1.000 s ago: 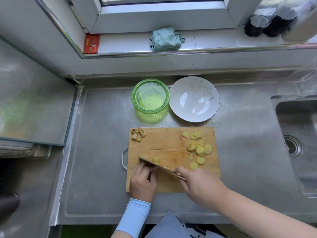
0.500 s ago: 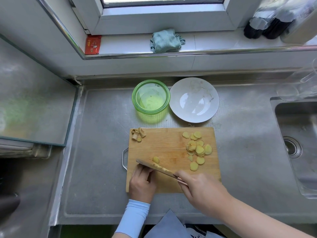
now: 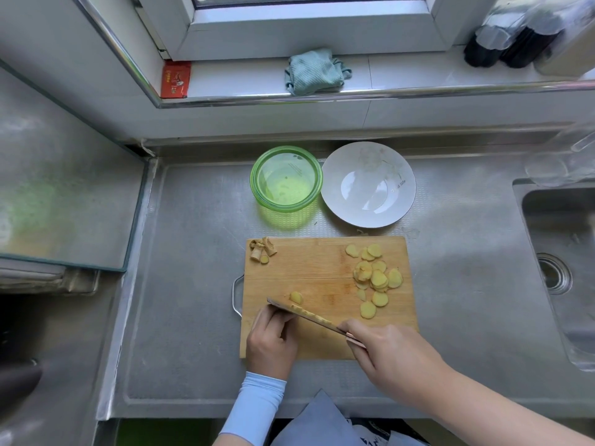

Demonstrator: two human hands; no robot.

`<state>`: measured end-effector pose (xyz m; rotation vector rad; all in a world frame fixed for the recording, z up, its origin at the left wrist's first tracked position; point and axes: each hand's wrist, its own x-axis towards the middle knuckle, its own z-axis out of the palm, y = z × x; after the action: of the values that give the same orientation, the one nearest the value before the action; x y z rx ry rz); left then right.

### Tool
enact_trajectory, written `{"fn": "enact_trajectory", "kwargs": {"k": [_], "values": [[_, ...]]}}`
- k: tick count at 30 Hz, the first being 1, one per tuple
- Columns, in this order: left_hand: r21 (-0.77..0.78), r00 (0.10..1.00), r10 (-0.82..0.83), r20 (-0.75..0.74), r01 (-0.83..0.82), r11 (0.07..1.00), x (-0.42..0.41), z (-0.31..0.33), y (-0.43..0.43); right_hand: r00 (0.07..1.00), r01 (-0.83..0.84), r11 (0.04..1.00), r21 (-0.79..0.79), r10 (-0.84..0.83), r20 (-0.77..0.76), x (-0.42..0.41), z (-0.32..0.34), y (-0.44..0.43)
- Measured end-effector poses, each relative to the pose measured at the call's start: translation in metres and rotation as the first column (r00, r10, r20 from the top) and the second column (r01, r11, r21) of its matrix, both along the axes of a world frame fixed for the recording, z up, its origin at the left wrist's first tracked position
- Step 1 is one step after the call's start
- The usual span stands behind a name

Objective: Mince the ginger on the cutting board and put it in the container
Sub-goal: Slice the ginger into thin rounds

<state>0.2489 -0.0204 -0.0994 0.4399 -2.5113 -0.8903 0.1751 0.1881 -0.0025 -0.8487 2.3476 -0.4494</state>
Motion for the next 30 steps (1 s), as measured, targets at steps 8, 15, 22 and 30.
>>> {"fn": "enact_trajectory", "kwargs": {"k": [8, 15, 22, 30], "values": [[0.02, 1.0, 0.01, -0.012, -0.01, 1.0, 0.001, -0.001, -0.001, 1.0, 0.009, 1.0, 0.016, -0.009, 0.013, -0.004, 0.001, -0.004], [0.012, 1.0, -0.001, -0.016, 0.001, 1.0, 0.001, -0.003, -0.001, 1.0, -0.001, 0.999, 0.032, 0.0, 0.024, -0.005, 0.004, -0.002], [0.039, 0.999, 0.006, 0.044, -0.008, 0.999, 0.0, -0.002, 0.001, 1.0, -0.011, 0.997, 0.075, 0.009, 0.026, -0.013, -0.005, -0.033], [0.003, 1.0, 0.019, 0.007, -0.019, 1.0, 0.002, 0.002, 0.004, 1.0, -0.016, 1.0, 0.005, 0.016, -0.021, -0.005, -0.009, -0.026]]}}
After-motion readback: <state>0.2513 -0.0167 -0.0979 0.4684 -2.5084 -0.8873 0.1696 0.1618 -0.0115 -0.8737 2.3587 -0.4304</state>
